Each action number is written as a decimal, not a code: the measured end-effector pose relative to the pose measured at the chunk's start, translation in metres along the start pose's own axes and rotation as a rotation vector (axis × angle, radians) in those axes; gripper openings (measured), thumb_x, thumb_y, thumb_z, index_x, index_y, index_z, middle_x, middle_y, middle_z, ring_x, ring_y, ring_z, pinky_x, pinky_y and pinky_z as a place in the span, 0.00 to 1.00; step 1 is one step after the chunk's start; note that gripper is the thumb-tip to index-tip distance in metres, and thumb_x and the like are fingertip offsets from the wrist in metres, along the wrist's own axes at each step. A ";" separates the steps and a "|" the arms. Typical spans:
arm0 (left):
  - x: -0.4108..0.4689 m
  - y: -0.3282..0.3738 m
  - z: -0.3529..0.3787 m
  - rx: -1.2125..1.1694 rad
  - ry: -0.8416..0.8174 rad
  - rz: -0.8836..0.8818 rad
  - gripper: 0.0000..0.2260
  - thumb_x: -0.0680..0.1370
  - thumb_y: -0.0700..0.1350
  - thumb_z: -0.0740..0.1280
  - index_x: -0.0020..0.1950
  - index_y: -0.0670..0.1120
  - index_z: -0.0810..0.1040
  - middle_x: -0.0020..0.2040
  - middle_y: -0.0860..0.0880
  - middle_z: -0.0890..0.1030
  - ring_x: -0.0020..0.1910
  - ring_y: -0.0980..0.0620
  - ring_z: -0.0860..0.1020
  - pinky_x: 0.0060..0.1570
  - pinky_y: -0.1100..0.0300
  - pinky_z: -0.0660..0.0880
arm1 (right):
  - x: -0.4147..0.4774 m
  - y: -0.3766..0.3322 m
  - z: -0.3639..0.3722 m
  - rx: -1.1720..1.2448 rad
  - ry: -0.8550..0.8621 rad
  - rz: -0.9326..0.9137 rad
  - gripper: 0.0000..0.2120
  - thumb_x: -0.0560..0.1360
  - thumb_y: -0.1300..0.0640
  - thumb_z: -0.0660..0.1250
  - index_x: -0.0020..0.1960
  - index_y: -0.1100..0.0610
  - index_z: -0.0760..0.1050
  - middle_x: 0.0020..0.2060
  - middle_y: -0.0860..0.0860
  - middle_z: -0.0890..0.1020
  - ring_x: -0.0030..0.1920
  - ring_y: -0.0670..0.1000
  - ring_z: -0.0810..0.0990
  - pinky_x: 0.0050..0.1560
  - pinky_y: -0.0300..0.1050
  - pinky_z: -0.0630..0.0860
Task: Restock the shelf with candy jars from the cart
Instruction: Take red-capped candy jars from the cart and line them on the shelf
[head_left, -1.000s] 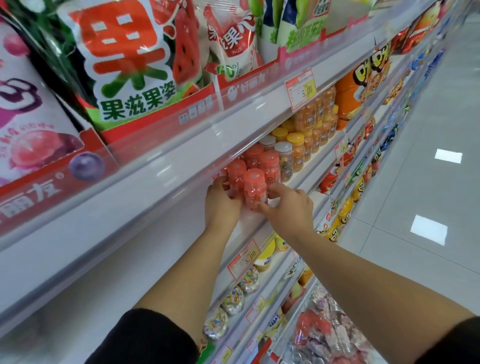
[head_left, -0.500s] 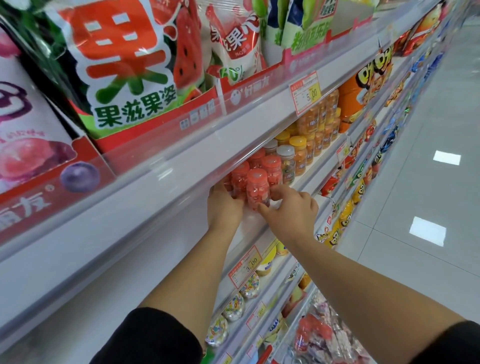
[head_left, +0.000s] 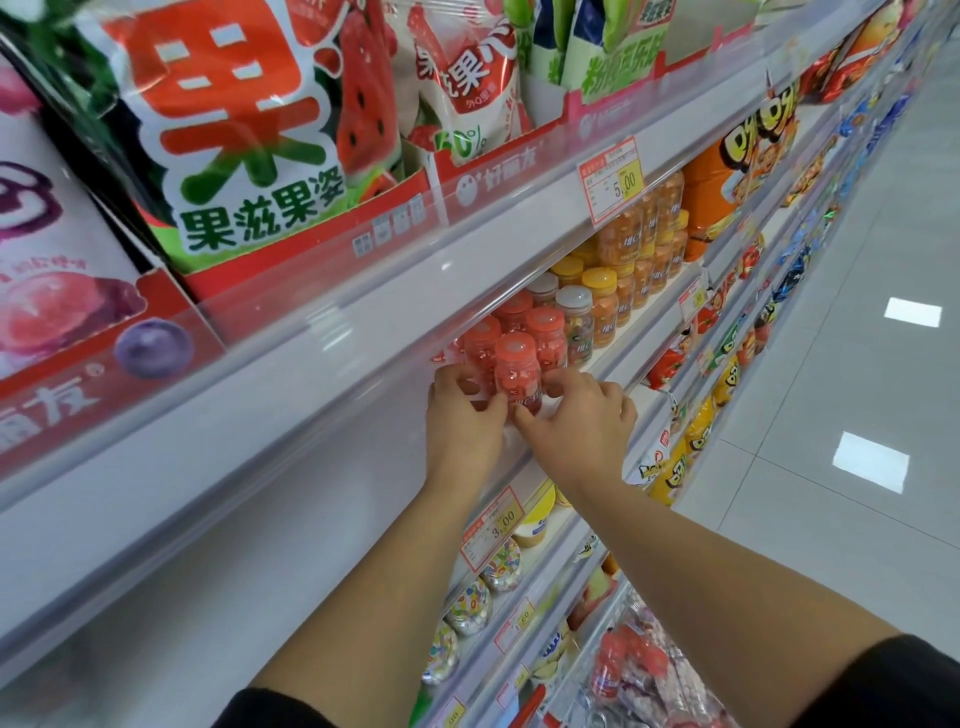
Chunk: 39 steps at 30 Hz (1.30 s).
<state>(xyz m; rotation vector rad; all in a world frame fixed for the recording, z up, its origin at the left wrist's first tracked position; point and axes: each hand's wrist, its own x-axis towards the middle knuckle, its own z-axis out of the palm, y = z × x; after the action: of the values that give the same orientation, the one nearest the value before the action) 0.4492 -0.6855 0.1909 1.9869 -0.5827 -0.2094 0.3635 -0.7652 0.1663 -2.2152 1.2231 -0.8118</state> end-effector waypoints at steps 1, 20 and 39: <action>-0.004 0.003 0.001 -0.017 -0.015 0.006 0.15 0.77 0.44 0.71 0.61 0.49 0.71 0.55 0.53 0.77 0.43 0.65 0.77 0.35 0.76 0.70 | 0.000 0.000 0.000 0.005 -0.002 -0.005 0.23 0.69 0.35 0.69 0.59 0.46 0.76 0.55 0.43 0.80 0.61 0.53 0.72 0.69 0.54 0.61; -0.131 0.005 0.042 0.049 0.135 0.157 0.10 0.80 0.39 0.65 0.58 0.51 0.78 0.51 0.54 0.80 0.47 0.58 0.79 0.47 0.64 0.74 | -0.020 0.234 -0.082 -0.029 -0.699 -0.039 0.06 0.77 0.56 0.69 0.53 0.50 0.81 0.38 0.39 0.80 0.39 0.38 0.78 0.41 0.27 0.70; -0.243 -0.214 0.271 0.302 -0.174 -0.588 0.10 0.78 0.43 0.65 0.56 0.54 0.80 0.51 0.54 0.82 0.48 0.53 0.81 0.50 0.56 0.79 | 0.004 0.456 0.051 -0.404 -1.082 -0.121 0.25 0.75 0.54 0.70 0.70 0.56 0.70 0.61 0.57 0.74 0.59 0.58 0.77 0.60 0.49 0.75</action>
<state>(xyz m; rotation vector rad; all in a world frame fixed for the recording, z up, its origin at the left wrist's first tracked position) 0.1998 -0.7021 -0.1489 2.4133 -0.1218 -0.6928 0.1364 -0.9840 -0.1665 -2.4396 0.7094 0.6432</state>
